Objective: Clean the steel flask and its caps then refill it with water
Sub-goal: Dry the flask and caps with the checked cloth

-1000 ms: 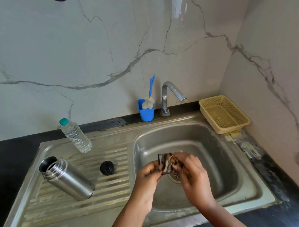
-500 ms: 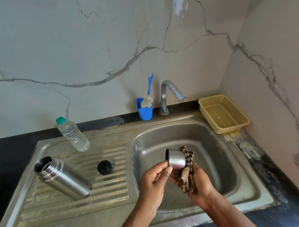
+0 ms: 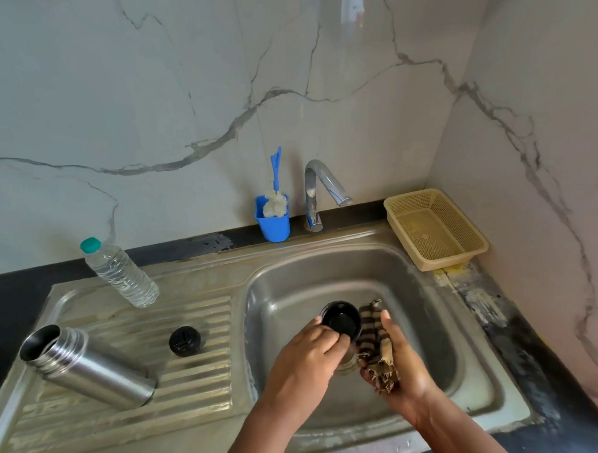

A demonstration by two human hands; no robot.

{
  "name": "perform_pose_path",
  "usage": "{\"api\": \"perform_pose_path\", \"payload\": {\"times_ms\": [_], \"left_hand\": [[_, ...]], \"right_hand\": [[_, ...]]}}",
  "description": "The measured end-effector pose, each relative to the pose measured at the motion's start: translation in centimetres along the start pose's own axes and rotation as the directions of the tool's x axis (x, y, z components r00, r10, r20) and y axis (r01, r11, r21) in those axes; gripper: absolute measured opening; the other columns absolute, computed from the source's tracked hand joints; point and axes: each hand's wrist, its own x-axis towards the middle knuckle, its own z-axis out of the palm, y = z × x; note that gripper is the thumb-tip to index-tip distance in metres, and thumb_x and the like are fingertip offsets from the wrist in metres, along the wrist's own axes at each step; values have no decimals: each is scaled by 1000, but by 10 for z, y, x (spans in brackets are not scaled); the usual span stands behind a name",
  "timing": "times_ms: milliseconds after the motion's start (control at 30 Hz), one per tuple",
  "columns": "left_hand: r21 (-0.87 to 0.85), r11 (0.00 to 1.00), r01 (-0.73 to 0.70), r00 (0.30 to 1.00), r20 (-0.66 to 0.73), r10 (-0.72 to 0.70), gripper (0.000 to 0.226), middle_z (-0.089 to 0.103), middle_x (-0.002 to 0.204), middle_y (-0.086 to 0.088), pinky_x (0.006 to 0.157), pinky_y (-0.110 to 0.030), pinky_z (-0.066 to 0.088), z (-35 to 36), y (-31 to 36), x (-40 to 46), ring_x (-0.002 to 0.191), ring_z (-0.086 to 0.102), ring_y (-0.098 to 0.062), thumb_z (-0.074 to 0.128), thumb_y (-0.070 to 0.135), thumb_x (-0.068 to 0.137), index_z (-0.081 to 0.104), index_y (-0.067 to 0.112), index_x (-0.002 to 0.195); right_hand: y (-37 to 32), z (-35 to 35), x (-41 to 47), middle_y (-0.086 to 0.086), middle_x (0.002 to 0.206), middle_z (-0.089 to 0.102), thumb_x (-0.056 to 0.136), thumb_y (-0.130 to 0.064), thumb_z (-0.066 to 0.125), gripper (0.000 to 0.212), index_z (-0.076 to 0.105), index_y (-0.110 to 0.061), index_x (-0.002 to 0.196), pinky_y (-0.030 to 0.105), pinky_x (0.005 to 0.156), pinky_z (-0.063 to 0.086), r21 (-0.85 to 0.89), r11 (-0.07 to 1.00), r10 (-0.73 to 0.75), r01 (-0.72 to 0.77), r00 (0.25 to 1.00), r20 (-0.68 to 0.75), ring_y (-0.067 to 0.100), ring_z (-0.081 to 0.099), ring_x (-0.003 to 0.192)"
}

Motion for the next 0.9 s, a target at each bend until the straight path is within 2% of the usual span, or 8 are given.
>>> {"api": "perform_pose_path", "payload": {"times_ms": [167, 300, 400, 467, 567, 633, 733, 900], "left_hand": [[-396, 795, 460, 877, 60, -477, 35, 71, 101, 11, 77, -19, 54, 13, -2, -12, 92, 67, -7, 58, 1, 89, 71, 21, 115], [-735, 266, 624, 634, 277, -722, 28, 76, 92, 13, 86, -12, 45, -1, 14, 9, 94, 68, 2, 54, 6, 100, 77, 21, 93], [-830, -141, 540, 405, 403, -820, 19, 77, 94, 6, 89, -20, 45, 6, 18, 17, 95, 69, 0, 56, 7, 98, 74, 12, 96], [-839, -328, 434, 253, 463, -849, 15, 73, 108, -6, 92, -25, 47, 19, 15, 17, 103, 67, -12, 61, 8, 95, 68, 10, 108], [-843, -413, 344, 156, 485, -861, 10, 68, 104, -9, 97, -32, 45, 28, 14, 17, 108, 63, -22, 62, 5, 93, 65, 10, 101], [-852, -429, 300, 128, 482, -867, 10, 67, 95, -8, 101, -35, 43, 31, 17, 19, 103, 62, -23, 59, 1, 94, 66, 8, 96], [-861, -427, 278, 112, 470, -875, 11, 68, 91, -8, 104, -37, 43, 34, 21, 17, 95, 63, -19, 57, -2, 94, 66, 6, 94], [-881, -367, 299, 217, 438, -873, 16, 76, 78, -4, 90, -31, 49, 34, 32, 18, 79, 73, -9, 54, -5, 94, 68, 2, 91]], "right_hand": [[-43, -24, 10, 5, 79, 72, 84, -71, 46, 67, 70, -13, 107, 31, 62, 47, -299, 941, -198, 161, 975, -99, 16, 63, 67], [-94, -39, 26, 3, 63, 62, 93, -66, 37, 59, 66, -14, 95, 33, 56, 44, -365, 900, -320, 239, 930, -179, 15, 55, 53], [-134, -54, 54, 3, 78, 65, 99, -60, 35, 51, 66, -20, 90, 32, 62, 44, -400, 885, -361, 236, 893, -270, 17, 59, 67], [-159, -64, 72, 9, 85, 67, 103, -50, 37, 54, 69, -8, 100, 33, 63, 44, -617, 743, -512, 259, 813, -275, 22, 62, 71], [-195, -72, 85, 31, 103, 65, 106, -34, 32, 51, 66, 5, 107, 40, 77, 44, -945, 288, -739, 157, 664, -115, 42, 62, 94], [-218, -77, 95, 31, 107, 65, 106, -34, 32, 50, 64, 4, 107, 41, 79, 43, -983, 154, -753, 101, 656, -51, 44, 60, 100], [-241, -83, 121, 27, 108, 64, 106, -34, 36, 45, 61, 3, 109, 36, 73, 37, -982, 162, -719, 99, 693, -49, 37, 57, 93], [-247, -82, 158, 18, 129, 55, 105, -28, 43, 36, 50, -3, 130, 30, 79, 37, -874, 416, -573, 252, 819, -36, 26, 51, 104]]}}
